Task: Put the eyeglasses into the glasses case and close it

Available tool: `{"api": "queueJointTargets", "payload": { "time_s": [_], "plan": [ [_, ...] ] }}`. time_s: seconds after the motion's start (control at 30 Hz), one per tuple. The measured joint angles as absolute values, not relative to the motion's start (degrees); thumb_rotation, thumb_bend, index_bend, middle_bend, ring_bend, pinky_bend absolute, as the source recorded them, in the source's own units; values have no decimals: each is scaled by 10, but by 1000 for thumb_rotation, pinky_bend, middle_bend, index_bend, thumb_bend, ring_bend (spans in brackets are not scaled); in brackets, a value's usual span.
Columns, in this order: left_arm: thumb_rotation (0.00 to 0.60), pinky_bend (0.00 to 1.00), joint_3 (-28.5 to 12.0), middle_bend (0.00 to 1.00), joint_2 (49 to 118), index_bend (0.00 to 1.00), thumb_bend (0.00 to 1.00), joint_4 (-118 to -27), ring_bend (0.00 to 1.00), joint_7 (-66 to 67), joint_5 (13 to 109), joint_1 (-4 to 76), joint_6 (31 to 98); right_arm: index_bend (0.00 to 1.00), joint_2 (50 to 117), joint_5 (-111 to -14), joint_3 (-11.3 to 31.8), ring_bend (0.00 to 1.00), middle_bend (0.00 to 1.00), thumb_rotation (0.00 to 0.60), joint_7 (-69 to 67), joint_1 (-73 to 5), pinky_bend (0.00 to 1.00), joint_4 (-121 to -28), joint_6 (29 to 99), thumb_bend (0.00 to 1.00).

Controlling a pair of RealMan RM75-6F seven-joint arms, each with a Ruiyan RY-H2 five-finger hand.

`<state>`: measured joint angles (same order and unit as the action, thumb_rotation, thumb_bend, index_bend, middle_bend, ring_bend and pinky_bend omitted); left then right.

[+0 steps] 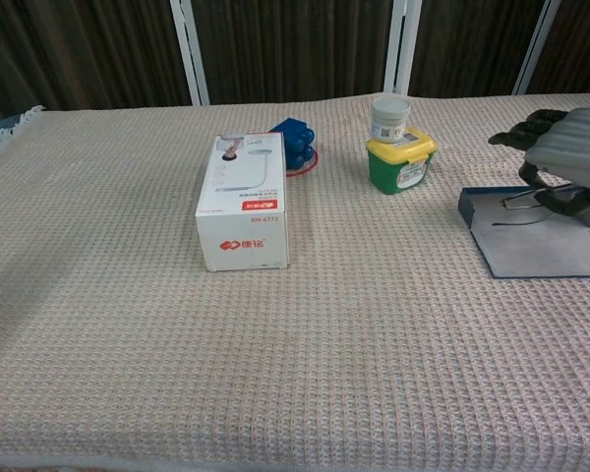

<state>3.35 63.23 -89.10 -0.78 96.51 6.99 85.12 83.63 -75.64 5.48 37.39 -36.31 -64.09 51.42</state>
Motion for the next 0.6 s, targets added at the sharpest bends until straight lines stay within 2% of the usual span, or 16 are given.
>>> {"api": "queueJointTargets", "payload": {
  "time_s": [0.4, 0.6],
  "plan": [
    [600, 117, 33, 0, 631, 0, 390, -890, 0, -13, 964, 70, 852, 723, 844, -689, 77, 0, 39, 600, 376, -360, 67, -661, 517, 703],
    [600, 117, 34, 0, 629, 0, 391, -890, 0, -16, 967, 70, 856, 718, 824, -637, 86, 0, 39, 600, 378, -359, 66, -716, 500, 703]
  ]
}}
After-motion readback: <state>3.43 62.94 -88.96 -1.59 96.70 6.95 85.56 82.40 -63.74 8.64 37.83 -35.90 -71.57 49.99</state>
